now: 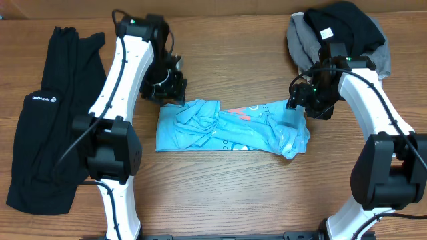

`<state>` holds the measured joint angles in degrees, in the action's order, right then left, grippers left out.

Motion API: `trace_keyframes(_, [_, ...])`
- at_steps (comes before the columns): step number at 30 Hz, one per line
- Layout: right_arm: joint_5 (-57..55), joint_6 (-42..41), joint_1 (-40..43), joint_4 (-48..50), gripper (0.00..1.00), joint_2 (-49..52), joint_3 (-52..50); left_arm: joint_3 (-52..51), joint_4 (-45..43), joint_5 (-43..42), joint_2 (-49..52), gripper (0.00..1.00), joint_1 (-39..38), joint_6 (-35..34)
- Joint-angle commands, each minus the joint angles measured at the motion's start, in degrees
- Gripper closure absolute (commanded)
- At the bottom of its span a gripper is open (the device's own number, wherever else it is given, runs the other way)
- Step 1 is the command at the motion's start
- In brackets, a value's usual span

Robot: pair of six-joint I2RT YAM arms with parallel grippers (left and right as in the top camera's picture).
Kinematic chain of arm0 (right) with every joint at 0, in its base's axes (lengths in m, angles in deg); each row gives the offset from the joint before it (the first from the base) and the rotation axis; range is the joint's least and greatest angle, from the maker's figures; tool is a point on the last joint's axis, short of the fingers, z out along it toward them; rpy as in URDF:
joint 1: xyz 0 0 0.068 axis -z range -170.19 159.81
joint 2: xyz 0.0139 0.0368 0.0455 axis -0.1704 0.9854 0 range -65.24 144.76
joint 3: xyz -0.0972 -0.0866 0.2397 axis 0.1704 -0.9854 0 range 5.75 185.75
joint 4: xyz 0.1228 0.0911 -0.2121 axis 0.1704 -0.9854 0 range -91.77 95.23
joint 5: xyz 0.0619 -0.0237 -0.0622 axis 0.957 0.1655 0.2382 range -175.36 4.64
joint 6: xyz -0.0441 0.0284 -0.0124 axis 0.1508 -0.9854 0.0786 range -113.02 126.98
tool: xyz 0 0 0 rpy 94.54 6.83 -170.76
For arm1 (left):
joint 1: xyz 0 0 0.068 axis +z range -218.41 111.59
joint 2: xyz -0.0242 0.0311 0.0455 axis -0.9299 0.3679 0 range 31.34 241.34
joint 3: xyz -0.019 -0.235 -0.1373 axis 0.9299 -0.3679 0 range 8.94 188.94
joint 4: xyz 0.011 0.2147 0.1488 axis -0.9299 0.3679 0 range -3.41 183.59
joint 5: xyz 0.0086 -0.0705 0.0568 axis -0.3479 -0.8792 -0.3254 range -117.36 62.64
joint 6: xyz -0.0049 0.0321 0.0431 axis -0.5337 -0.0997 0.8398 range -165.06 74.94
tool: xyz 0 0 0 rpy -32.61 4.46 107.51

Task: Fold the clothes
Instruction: 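Carry the left end rightward with the left gripper, folding it over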

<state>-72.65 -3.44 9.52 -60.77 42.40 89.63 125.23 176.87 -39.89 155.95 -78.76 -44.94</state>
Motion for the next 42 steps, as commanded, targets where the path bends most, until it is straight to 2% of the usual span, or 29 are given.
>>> trace_keyframes(1, [0.5, 0.4, 0.1, 0.3, 0.27, -1.3, -0.2, -5.5, -2.1, 0.0, -0.8, 0.37, -0.9, -1.3])
trace_keyframes(8, [0.5, 0.4, 0.1, 0.4, 0.27, -1.3, -0.2, -12.9, -7.3, 0.0, -0.8, 0.44, -1.5, -1.9])
trace_keyframes(12, [0.4, 0.4, 0.1, 0.7, 0.27, -1.3, -0.2, -15.4, -10.4, 0.0, -0.8, 0.67, -1.5, -2.2])
trace_keyframes(16, [0.4, 0.4, 0.1, 0.9, 0.27, -1.3, -0.2, -15.5, -12.4, -0.9, -0.8, 0.84, -1.6, -2.8])
trace_keyframes(18, [0.4, 0.4, 0.1, 0.9, 0.27, -1.3, -0.2, -15.5, -12.5, -1.1, -0.8, 0.88, -1.8, -2.9])
trace_keyframes(21, [0.5, 0.4, 0.1, 0.8, 0.27, -1.3, -0.2, -15.5, -12.6, -1.0, -0.8, 0.89, -2.5, -2.9])
trace_keyframes(23, [0.5, 0.4, 0.1, 0.9, 0.27, -1.3, -0.2, -15.5, -12.7, -1.0, -0.8, 0.96, -3.1, -2.9])
trace_keyframes(36, [0.5, 0.4, 0.1, 0.8, 0.27, -1.3, -0.2, -6.3, -10.9, -1.3, -0.8, 0.96, -10.7, -3.1])
trace_keyframes(42, [0.5, 0.3, 0.1, 0.8, 0.27, -1.3, -0.2, -5.8, -12.0, -1.3, -0.8, 0.96, -15.0, -3.0])
